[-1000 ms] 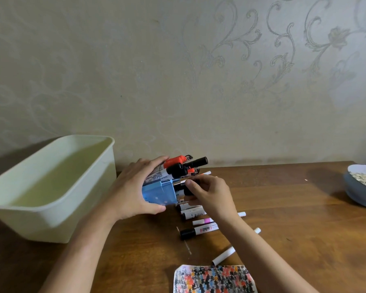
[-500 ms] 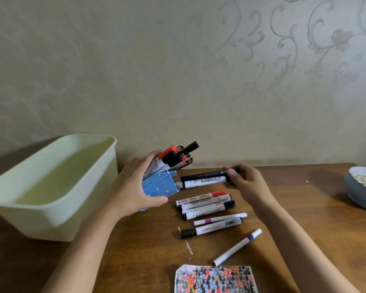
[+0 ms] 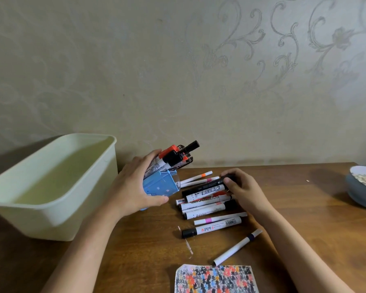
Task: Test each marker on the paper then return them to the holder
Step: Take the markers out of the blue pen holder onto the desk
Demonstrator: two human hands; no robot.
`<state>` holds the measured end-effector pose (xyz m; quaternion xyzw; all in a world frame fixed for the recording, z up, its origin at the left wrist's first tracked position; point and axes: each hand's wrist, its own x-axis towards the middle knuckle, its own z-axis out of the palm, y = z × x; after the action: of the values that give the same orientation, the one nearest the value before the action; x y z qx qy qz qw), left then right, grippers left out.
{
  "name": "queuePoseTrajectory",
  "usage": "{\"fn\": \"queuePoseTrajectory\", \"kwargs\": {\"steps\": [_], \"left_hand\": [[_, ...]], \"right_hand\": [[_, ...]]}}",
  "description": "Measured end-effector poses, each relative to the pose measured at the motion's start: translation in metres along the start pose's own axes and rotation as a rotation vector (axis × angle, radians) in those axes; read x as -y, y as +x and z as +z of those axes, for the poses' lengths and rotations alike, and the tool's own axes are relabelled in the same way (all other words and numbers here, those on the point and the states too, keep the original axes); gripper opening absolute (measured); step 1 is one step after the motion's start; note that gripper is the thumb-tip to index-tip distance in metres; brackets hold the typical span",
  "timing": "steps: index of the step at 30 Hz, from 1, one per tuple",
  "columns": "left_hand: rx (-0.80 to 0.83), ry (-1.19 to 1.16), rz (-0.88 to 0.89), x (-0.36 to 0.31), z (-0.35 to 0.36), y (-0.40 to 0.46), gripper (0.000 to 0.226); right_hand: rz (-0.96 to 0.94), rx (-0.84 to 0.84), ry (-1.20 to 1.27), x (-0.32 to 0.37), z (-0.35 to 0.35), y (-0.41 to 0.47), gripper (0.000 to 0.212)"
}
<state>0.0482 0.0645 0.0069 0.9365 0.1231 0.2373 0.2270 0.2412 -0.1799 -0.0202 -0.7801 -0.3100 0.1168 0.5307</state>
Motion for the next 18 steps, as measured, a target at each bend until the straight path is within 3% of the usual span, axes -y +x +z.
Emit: {"fn": "queuePoseTrajectory", "kwargs": {"steps": [12, 18], "left_hand": [[-0.001, 0.025, 0.013, -0.003, 0.0, 0.0, 0.116], [-0.004, 0.037, 0.014, -0.004, 0.0, -0.001, 0.117]], "right_hand": [[-0.098, 0.031, -0.105, -0.001, 0.014, -0.002, 0.02], [-0.142, 0.024, -0.306, -0.004, 0.015, -0.001, 0.023]]}}
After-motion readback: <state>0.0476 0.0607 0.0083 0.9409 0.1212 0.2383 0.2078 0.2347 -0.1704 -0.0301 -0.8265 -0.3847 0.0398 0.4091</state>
